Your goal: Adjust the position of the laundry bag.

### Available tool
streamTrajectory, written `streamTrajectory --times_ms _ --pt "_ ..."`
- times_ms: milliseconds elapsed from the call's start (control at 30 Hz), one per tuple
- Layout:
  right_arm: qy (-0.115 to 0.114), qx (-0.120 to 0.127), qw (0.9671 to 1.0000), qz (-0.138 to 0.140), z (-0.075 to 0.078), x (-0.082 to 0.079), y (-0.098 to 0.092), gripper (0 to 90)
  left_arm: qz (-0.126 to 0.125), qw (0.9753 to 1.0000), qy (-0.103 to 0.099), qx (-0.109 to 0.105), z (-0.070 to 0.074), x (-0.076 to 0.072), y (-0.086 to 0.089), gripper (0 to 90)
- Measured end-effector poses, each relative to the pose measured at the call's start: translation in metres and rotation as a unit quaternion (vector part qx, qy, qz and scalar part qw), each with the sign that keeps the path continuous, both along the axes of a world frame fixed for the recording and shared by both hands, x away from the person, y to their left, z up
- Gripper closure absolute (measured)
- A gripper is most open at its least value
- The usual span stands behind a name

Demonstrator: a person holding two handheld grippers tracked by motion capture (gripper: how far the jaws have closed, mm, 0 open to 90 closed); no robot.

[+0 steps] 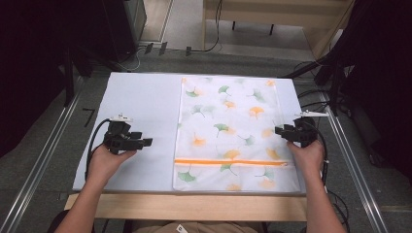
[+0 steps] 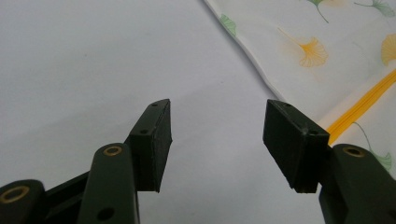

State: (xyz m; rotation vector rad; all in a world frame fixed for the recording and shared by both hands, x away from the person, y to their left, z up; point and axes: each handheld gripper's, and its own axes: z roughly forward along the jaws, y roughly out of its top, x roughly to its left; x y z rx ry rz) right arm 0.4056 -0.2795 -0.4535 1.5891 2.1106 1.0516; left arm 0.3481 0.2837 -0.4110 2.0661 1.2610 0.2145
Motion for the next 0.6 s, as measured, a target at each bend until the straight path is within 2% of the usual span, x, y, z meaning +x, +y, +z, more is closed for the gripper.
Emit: streamTrajectory --times_ms 267,600 --pt "0.009 0.002 0.9999 0.009 0.000 -0.003 0.001 50.7 -0.010 0.9999 0.007 -0.002 0.000 0.004 -0.006 42.3" --pt "0.002 0.001 0.9999 0.015 0.002 -0.004 0.004 51.3 -0.017 0.9998 0.009 -0.007 0.000 0.010 -0.013 42.4"
